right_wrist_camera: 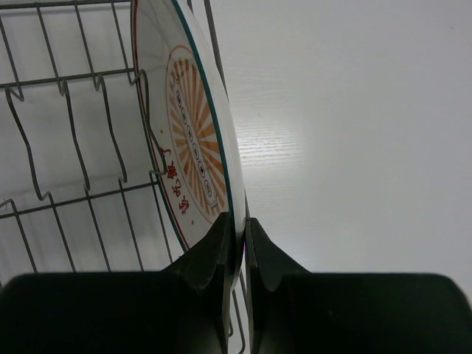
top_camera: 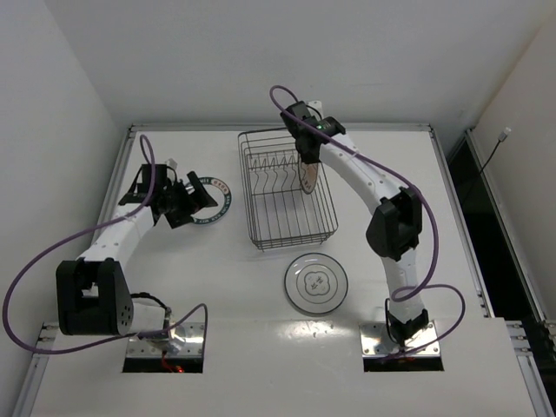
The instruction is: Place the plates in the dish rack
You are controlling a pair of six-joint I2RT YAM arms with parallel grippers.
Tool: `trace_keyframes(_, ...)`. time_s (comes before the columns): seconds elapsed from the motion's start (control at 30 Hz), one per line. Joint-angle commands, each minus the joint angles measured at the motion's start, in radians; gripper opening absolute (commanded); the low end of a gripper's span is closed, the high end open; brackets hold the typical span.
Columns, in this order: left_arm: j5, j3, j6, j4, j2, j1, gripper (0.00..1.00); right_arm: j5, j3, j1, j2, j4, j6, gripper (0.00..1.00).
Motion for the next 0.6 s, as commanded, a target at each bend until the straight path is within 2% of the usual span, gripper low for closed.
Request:
trace_keyframes(0.0,0.067,-0.026,-0.039,0.072,0.001,0.026,0.92,-0.024,0.036,0.018,0.019,-0.028,-0.017,0.05)
trace_keyframes(0.1,0.076,-0.036,-0.030,0.082,0.012,0.067,0.92,-0.035,0.012,0.018,-0.006,-0.019,-0.016,0.06)
trace_keyframes(0.37,0.154,-0.124,-0.030,0.194,0.073,0.182,0.92,-0.071,0.074,-0.010,-0.150,-0.037,-0.050,0.49)
trace_keyframes(0.43,0.179,-0.136,-0.041,0.234,0.114,0.196,0.92,-0.081,0.087,-0.019,-0.194,-0.048,-0.065,0.53)
trace_keyframes(0.57,0.188,-0.145,-0.076,0.292,0.163,0.215,0.92,-0.114,-0.014,-0.039,-0.343,-0.036,-0.076,0.57)
